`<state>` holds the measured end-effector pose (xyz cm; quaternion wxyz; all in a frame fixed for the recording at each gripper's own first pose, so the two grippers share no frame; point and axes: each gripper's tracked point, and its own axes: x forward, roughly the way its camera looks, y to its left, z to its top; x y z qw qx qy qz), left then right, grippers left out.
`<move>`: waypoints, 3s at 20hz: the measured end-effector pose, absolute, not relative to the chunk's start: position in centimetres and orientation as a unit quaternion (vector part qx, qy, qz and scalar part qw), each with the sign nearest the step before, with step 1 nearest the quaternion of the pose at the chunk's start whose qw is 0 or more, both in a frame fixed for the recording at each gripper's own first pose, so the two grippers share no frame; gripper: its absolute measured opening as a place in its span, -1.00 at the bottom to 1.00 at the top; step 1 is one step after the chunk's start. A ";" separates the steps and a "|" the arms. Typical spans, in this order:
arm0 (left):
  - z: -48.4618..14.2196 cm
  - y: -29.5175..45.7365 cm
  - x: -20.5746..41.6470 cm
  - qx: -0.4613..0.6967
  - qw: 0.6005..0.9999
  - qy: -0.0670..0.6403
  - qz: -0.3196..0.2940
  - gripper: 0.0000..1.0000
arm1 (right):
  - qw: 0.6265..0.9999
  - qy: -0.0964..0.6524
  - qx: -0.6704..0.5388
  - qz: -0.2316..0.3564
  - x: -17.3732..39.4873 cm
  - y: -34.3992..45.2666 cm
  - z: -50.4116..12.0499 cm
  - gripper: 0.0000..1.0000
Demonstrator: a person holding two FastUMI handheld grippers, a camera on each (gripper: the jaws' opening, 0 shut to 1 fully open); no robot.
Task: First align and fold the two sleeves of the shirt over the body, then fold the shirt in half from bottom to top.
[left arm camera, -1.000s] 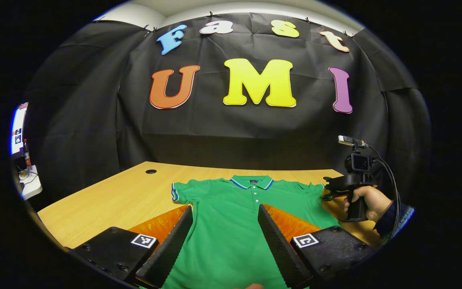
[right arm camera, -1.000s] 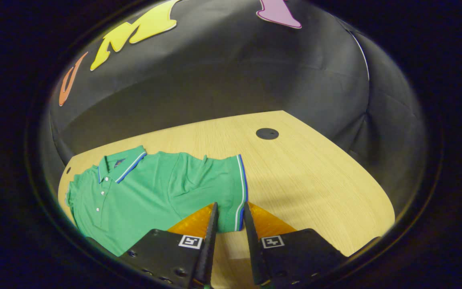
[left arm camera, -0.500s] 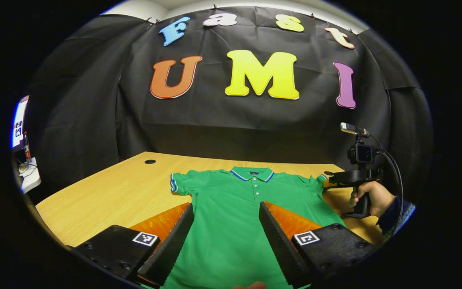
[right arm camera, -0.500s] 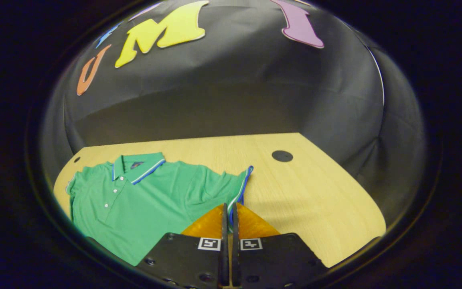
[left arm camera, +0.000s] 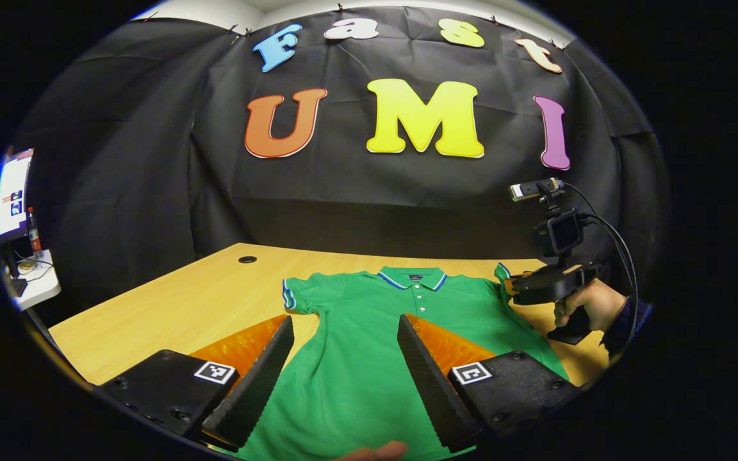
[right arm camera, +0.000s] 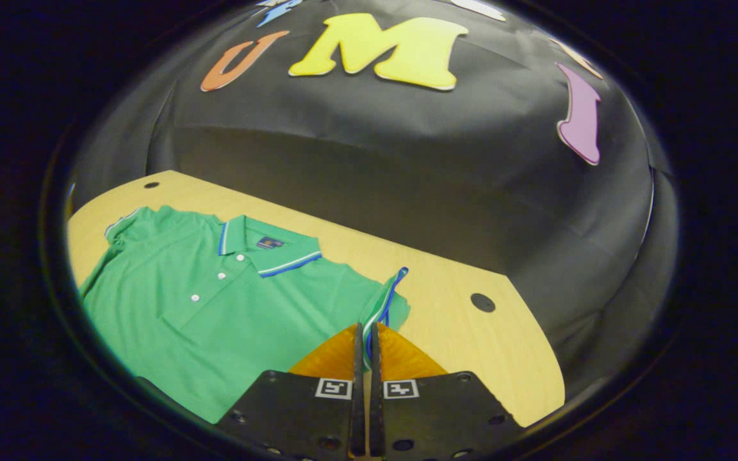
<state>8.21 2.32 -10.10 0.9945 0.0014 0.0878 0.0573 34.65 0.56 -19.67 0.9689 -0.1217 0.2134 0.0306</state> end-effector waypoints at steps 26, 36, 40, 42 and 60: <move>-7.5 10.7 16.8 -0.021 0.980 0.177 0.087 1.00 | 0.999 -0.008 0.046 0.026 8.5 -0.3 -2.7 0.90; -16.9 15.5 28.4 -0.129 0.924 0.344 0.106 1.00 | 0.997 -0.005 0.070 0.035 7.7 -4.2 -4.9 0.92; -19.0 16.2 30.6 -0.150 0.908 0.375 0.114 1.00 | 0.999 -0.004 0.042 0.018 8.9 -6.4 -5.8 0.89; -20.1 16.2 31.6 -0.138 0.905 0.386 0.111 0.87 | 0.999 -0.001 0.045 0.011 9.4 -6.9 -6.3 0.89; -16.9 13.0 34.4 0.023 0.915 0.373 0.153 -0.82 | 0.997 0.035 0.070 -0.005 11.8 -9.0 -9.5 0.89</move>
